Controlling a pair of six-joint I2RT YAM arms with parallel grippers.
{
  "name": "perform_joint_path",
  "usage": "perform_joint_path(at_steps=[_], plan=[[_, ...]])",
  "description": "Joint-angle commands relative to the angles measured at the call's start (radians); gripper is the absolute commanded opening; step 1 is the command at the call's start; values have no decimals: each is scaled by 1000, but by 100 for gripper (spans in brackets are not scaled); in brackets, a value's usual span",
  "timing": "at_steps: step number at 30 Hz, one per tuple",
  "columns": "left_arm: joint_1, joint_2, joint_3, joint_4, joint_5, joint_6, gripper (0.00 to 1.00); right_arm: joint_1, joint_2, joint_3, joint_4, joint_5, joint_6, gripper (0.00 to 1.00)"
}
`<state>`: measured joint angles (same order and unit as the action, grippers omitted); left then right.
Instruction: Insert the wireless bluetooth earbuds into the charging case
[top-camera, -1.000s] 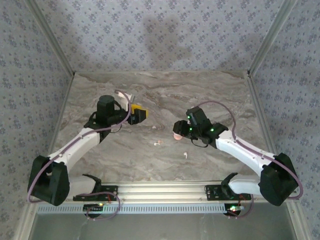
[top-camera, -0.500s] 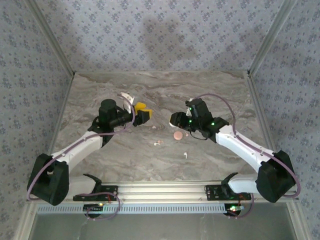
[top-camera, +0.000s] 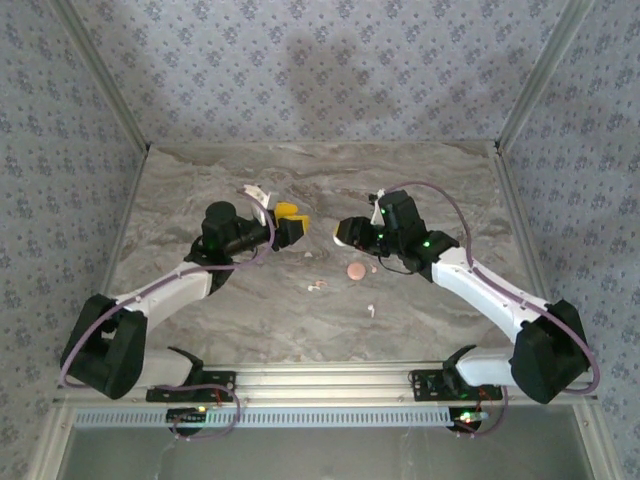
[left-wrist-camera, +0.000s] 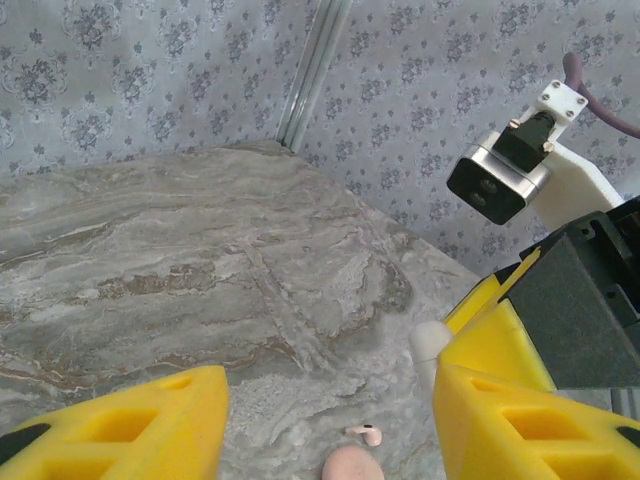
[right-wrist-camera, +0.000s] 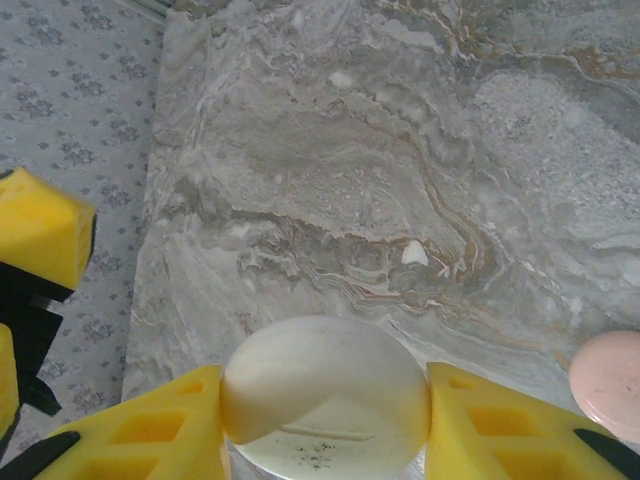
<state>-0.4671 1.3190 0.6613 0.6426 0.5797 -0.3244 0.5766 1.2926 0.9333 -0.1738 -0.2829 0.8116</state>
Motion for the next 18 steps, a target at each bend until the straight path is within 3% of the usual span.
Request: perform_joint_path(at_steps=[1,18], plan=[[-7,5,-8,83,26,-13,56,-9,20,46,32,-37,-3,44],[-36,-10,-43,138,47,56,56,-7,45,55,154,-101,31,43]])
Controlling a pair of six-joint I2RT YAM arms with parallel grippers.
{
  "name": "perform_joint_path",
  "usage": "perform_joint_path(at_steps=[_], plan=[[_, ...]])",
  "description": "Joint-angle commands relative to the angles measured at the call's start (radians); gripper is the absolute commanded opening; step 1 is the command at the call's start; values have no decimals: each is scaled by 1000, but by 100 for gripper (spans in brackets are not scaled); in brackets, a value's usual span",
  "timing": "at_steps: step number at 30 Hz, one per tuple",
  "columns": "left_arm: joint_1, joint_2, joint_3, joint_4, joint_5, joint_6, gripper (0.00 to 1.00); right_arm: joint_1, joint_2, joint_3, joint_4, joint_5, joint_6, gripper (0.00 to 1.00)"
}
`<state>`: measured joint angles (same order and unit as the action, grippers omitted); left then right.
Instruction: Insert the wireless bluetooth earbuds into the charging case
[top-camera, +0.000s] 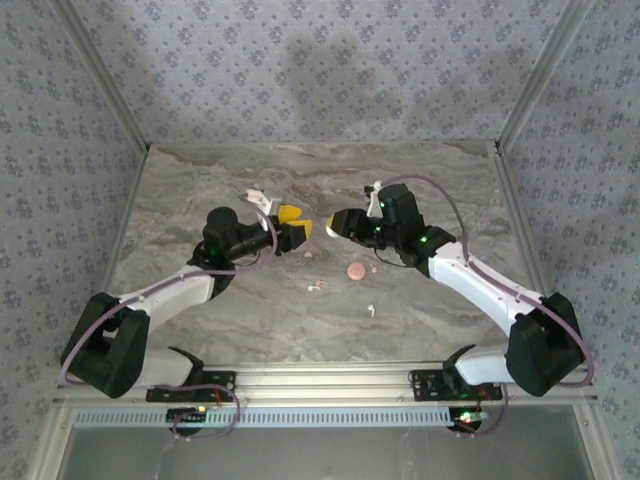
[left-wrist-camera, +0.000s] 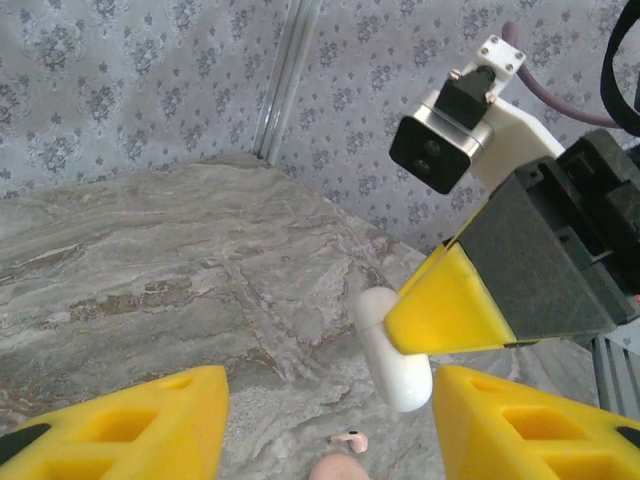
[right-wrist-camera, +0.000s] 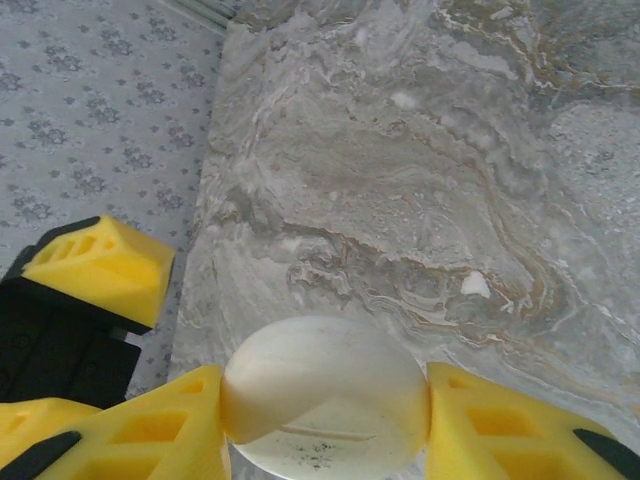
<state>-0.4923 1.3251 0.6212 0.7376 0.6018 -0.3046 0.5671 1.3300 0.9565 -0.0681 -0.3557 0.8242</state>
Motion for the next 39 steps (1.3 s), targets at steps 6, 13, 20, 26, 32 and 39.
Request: perform_joint_path(at_steps=[6,13,20,26,32,39], plan=[[-31,-14,0,5,40,81,57,16,-13,21,68,-13,27,43],[-56,-14,-2,1,84,111,57,14,-39,7,124,-1,52,43],[-69,9,2,48,68,95,57,21,-43,13,165,-46,57,43],[-74,21,13,70,61,81,57,38,-46,14,183,-61,55,44],[-78,32,19,83,41,66,57,56,-43,21,188,-71,52,44],[-78,31,28,96,36,50,56,76,-44,22,162,-65,47,44]])
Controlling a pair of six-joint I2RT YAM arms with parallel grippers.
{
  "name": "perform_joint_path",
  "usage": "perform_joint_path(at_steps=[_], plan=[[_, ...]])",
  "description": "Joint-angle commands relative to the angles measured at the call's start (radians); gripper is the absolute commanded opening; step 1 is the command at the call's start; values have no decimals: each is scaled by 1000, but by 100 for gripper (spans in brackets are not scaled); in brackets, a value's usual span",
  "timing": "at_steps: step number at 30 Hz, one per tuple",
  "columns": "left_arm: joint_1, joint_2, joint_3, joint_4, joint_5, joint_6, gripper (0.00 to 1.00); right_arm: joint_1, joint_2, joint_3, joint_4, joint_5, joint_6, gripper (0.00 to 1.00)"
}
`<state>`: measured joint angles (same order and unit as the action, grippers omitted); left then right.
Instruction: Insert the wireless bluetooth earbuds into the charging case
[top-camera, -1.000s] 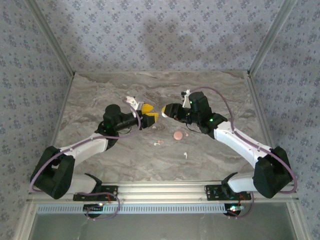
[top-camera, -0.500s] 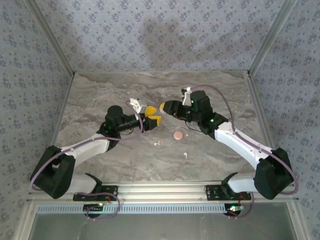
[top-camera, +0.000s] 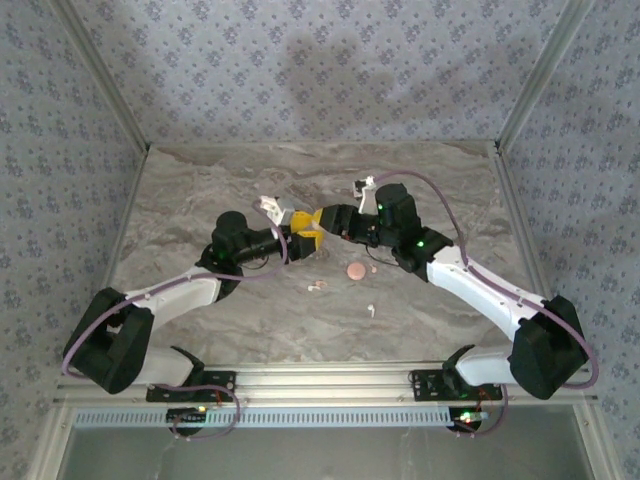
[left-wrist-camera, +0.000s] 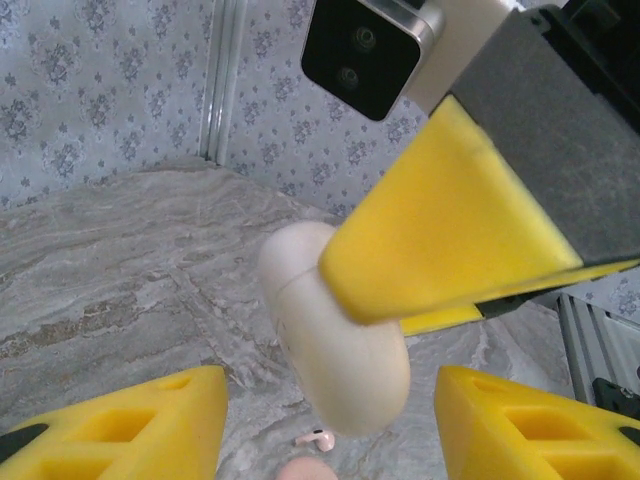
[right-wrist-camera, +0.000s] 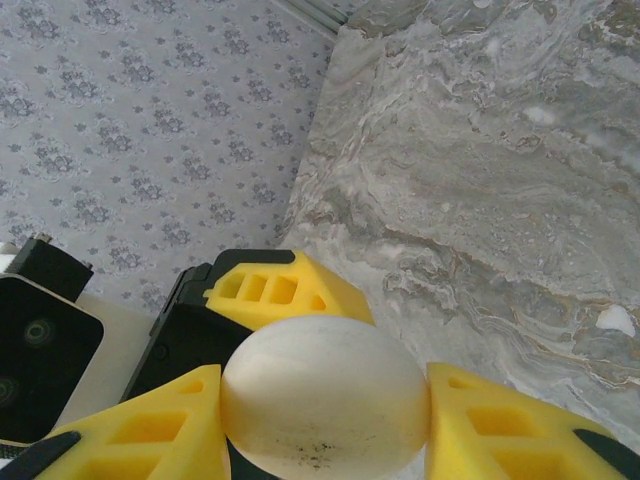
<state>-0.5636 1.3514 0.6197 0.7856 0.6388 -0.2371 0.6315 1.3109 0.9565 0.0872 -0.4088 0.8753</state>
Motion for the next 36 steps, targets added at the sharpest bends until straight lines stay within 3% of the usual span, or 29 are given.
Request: perform_joint_path(at_steps=[1,18,24,31,36], plan=[[-8,5,32,45,-1,-18,56,16,-25,18,6,-6,-3,44],[-6,-12,58,-33,27,-5,31,36,-25,20,-12,13,-13,46],[1,-15,70,-71,42,24,25,23,-58,24,-63,28,-64,54],[27,-35,67,-67,66,25,18,8,-102,24,-78,36,-129,71],[49,-44,75,-81,103,30,17,-18,-138,23,-117,26,-220,75]])
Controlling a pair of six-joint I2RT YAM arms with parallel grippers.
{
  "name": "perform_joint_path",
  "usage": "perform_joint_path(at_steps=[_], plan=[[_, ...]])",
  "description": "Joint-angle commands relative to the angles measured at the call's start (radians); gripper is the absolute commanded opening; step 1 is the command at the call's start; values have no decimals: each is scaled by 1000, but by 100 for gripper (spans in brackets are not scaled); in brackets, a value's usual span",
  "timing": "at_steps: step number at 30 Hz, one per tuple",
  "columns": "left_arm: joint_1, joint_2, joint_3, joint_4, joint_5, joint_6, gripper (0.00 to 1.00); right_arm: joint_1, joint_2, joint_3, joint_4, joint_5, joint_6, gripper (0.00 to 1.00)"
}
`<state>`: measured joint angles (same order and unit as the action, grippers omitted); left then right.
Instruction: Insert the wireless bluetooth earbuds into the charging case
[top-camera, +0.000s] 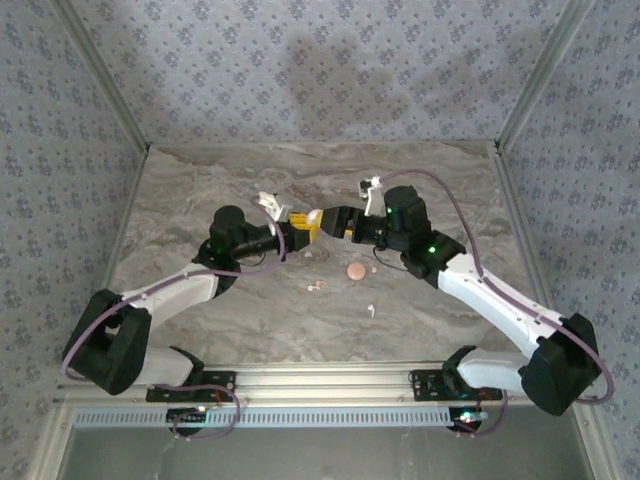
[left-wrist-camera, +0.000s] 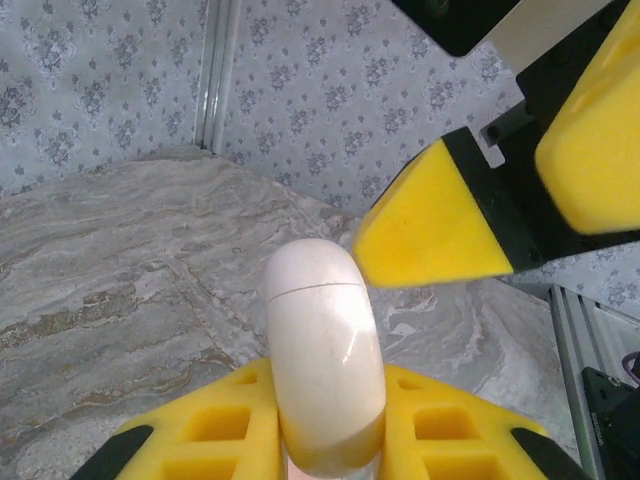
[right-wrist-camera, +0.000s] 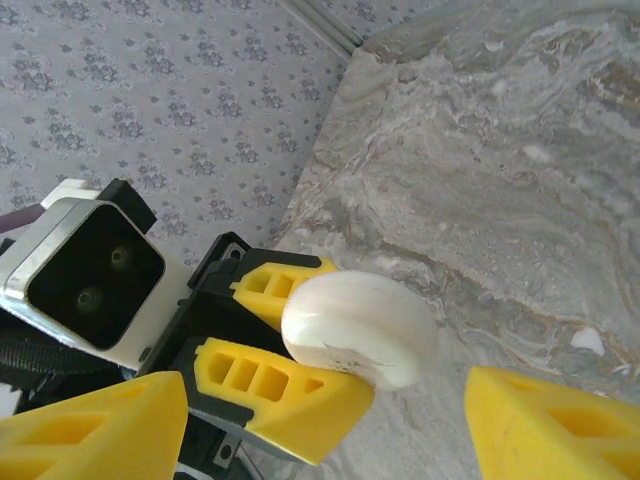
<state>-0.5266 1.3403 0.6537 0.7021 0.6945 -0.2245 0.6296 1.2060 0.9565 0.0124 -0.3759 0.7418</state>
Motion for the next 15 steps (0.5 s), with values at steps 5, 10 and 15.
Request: perform_joint_path(at_steps=[5,10,15], plan=[[26,-27,53,4,105,15,17,-74,-73,34,-65,-60,-223,79],[41,-12,75,17,172,-12,17,-162,-100,61,-102,-174,-338,78],[46,-10,89,15,206,-9,17,-203,-106,90,-158,-221,-481,71]])
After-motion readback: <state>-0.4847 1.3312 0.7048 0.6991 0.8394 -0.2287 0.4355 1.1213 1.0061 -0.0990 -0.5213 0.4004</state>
